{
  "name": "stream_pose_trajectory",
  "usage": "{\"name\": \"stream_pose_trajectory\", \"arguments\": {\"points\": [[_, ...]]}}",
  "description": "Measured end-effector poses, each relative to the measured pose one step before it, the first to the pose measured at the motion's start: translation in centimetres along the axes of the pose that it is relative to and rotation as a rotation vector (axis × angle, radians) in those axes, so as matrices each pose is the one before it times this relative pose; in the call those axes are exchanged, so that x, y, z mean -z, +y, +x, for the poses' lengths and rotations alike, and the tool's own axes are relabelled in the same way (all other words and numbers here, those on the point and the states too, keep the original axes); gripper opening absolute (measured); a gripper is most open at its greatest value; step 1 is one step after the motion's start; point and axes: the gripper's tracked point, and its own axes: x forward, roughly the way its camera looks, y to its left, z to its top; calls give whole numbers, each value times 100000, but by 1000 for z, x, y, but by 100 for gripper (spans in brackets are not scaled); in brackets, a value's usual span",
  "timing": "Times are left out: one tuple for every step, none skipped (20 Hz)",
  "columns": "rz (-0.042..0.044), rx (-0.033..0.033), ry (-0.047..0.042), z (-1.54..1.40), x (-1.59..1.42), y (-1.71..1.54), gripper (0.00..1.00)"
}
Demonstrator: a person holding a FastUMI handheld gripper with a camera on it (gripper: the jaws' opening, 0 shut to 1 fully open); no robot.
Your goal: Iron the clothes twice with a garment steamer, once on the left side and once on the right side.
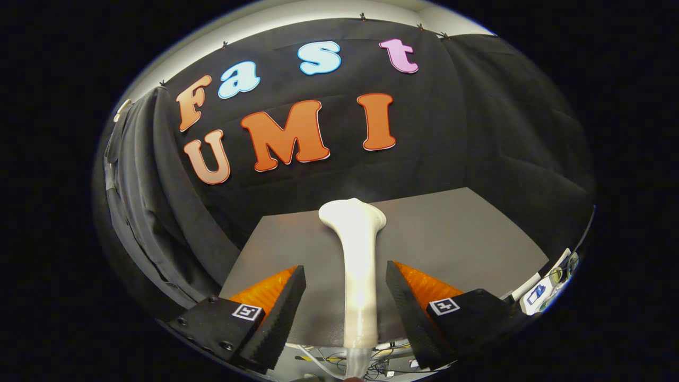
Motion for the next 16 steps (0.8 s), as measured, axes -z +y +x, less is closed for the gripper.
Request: {"name": "stream_pose_trajectory", "arguments": {"points": [[852, 669, 924, 583, -64, -427, 99], [906, 485, 704, 654, -15, -336, 98], [891, 124, 622, 551, -43, -156, 98], [810, -77, 743, 603, -83, -78, 98], [697, -328, 762, 420, 107, -67, 98], [625, -207, 919, 360, 114, 35, 98], [405, 177, 979, 444, 117, -11, 96], [375, 173, 950, 418, 208, -56, 95], [459, -730, 441, 188, 74, 302, 92], [-167, -372, 576, 292, 146, 316, 88], [-205, -449, 612, 225, 101, 239, 85], [-550, 565, 693, 177, 150, -4, 81], [-336, 618, 547, 206, 12, -125, 78], [-164, 933, 645, 75, 166, -207, 73], [186, 640, 741, 70, 121, -115, 68], [631, 484, 831, 95, 272, -228, 63]]}}
